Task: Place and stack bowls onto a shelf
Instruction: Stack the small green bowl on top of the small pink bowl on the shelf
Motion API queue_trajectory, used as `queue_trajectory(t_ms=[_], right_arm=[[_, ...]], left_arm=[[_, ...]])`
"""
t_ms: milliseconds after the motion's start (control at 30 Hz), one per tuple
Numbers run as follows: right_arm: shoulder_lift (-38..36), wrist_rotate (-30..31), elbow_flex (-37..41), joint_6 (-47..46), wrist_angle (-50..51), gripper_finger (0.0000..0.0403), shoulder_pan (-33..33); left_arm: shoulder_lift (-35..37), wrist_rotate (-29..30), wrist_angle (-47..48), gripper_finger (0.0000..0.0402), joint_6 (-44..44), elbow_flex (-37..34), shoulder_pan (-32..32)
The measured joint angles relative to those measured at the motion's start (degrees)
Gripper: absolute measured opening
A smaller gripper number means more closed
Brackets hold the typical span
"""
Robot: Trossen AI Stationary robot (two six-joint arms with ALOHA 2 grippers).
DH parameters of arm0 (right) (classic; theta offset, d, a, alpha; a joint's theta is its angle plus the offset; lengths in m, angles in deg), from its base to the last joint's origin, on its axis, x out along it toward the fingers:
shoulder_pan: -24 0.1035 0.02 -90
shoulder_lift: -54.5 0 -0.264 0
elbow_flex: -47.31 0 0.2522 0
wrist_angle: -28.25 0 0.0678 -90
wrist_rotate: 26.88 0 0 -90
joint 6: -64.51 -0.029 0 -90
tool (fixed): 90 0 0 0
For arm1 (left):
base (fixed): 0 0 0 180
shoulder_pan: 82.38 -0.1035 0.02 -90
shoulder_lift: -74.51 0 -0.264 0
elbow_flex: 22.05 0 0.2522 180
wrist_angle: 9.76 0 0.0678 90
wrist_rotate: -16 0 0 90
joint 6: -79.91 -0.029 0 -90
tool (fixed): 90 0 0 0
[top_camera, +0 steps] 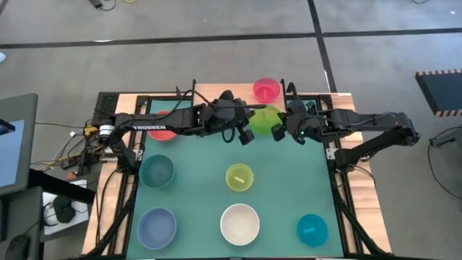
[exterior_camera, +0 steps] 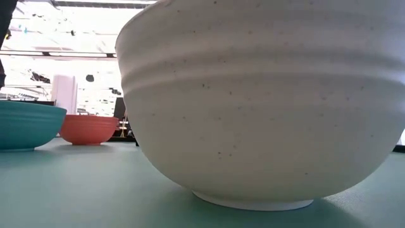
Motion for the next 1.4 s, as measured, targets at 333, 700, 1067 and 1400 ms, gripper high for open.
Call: queue_trajectory(t_ms=[333,700,1067,1400], right_arm=[[0.0,-2.6,-2.1,1.8,-0.4,0.0083,-3.2],[0.0,-7.1,-2.1,7.0,-4.4,0.0118,-8.2],[1.0,-17.6,-2.0,15.9,-9.4,0.0030,-23.4],[10.3,-34.4,-2.0,17.9,-12.4,0.0036,-47.2]], left_arm=[[-0.2,0.2,0.4,0.0000,-1.1,2.1,-0.5],[-0.4,-2.7,0.4,0.0001,-1.7,3.8,-0.9],[0.5,1.2,2.6,0.0042,-2.0,3.9,-0.9],[3.2,7.6,11.3,0.0158,5.6,3.8,-0.9]])
